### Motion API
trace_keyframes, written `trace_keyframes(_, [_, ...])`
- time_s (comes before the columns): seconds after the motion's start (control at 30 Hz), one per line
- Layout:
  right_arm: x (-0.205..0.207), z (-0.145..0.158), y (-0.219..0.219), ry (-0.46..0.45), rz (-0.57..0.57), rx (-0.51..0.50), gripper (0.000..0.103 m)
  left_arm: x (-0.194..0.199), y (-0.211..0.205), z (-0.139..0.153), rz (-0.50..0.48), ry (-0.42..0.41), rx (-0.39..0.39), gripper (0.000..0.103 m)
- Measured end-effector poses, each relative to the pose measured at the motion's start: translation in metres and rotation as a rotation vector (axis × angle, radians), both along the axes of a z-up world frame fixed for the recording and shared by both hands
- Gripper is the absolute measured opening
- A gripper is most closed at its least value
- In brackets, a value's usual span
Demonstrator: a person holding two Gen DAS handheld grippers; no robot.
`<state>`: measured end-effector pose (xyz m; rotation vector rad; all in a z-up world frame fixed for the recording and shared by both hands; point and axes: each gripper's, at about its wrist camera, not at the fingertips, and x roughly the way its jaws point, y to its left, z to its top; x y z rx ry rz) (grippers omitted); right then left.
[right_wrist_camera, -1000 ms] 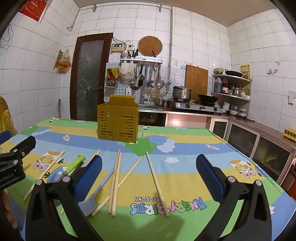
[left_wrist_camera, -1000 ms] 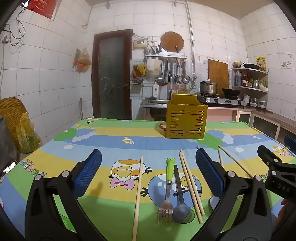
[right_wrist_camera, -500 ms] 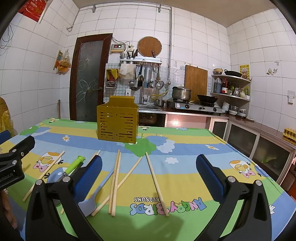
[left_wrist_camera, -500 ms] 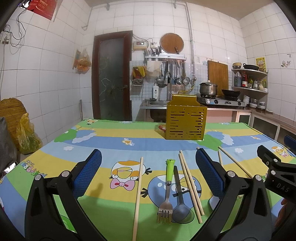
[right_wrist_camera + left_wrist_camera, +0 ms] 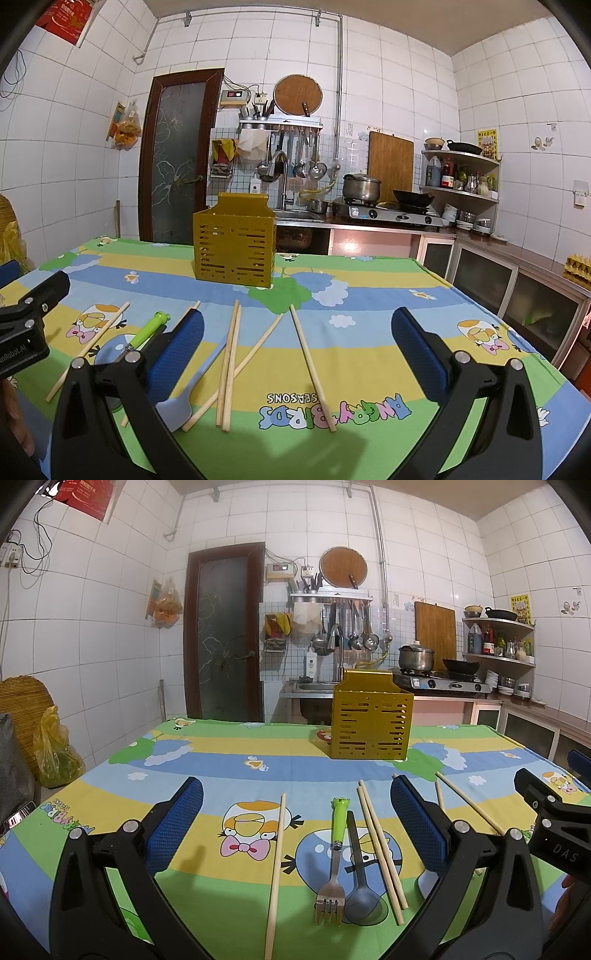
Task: Organize utensils
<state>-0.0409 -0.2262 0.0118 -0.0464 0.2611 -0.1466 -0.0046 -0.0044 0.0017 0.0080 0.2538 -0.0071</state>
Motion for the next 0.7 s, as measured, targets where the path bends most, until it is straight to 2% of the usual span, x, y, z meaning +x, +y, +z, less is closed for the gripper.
trace_keyframes(0.37, [0.001, 0.002, 0.002, 0.001, 0.002, -0.012, 0.099, -0.002, 0.006, 0.007, 0.007, -0.002, -0.009, 0.098])
trace_keyframes(0.7, [0.005, -0.001, 0.003, 0.016, -0.009, -0.002, 0.099, 0.010, 0.005, 0.000, 0.022, 0.049, 0.001, 0.098])
